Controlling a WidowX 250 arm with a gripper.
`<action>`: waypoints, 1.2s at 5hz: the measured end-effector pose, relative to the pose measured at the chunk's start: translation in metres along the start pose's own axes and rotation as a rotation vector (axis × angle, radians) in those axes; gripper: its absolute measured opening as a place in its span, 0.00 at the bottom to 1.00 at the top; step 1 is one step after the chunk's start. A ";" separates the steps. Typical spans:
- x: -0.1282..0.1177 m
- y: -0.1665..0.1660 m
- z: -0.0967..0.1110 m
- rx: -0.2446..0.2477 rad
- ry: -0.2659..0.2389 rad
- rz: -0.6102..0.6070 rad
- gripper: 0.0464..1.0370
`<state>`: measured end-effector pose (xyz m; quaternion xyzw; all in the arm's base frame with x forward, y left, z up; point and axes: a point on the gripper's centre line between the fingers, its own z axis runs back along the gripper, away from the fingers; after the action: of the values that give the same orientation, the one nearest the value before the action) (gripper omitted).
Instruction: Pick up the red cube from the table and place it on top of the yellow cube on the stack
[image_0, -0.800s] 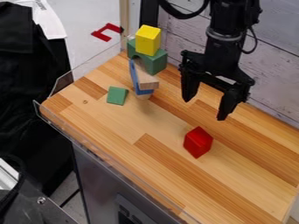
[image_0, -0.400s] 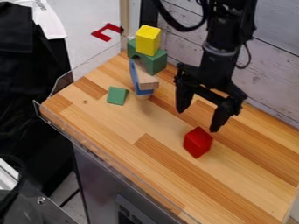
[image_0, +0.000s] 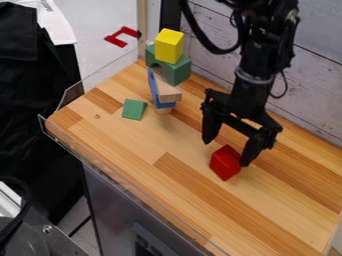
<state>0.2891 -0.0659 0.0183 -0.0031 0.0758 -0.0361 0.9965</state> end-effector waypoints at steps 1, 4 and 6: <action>0.003 0.000 -0.009 0.013 0.033 0.002 0.96; 0.005 0.003 -0.011 0.007 0.082 0.002 0.53; 0.023 0.011 0.084 -0.059 -0.110 0.007 0.53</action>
<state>0.3254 -0.0568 0.0981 -0.0342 0.0217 -0.0301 0.9987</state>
